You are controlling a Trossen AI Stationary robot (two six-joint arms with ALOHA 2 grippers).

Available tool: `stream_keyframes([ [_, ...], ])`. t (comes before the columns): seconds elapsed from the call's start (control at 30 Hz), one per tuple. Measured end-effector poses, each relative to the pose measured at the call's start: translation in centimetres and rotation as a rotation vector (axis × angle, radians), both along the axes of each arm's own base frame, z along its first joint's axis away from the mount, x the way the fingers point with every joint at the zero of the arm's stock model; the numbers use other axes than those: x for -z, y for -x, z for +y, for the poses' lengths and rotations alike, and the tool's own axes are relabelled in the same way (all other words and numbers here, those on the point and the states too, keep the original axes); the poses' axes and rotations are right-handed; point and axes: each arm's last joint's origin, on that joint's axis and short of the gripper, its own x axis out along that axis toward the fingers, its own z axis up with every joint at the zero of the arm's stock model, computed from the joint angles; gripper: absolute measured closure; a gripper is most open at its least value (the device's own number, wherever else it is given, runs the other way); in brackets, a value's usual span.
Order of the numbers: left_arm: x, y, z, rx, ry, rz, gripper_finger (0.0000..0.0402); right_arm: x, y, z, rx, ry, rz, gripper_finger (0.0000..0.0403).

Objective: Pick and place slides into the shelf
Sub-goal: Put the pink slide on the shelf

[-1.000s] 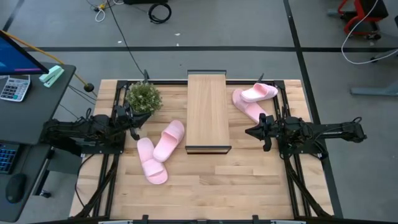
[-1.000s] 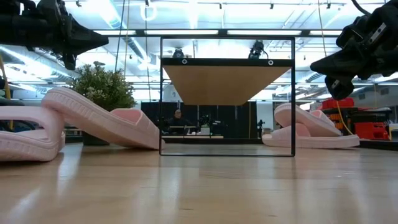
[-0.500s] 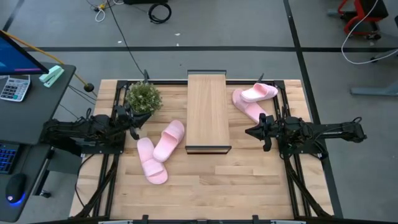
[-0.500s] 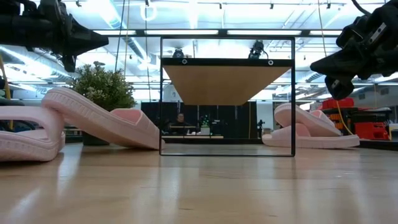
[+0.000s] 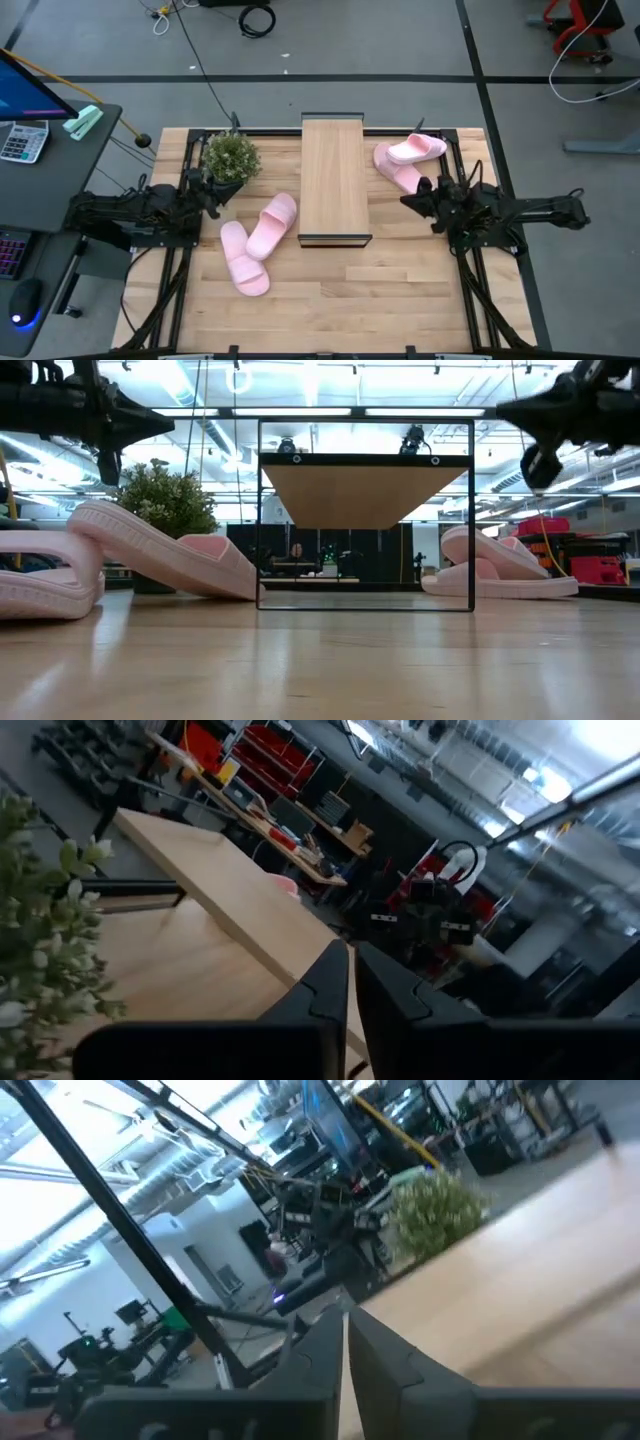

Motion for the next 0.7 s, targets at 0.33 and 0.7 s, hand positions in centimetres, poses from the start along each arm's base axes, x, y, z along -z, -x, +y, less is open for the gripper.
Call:
stream_keyframes([
  [0.33,-0.6,0.0,-0.2,0.071,0.037,-0.079,0.0347,-7.8,-0.4,-0.9,0.126,0.130,0.316,0.0338],
  [0.7,-1.0,0.0,-0.9,0.332,0.117,-0.073,0.0312,-13.7,-3.5,-1.9,0.154,0.046,0.525,0.0321],
])
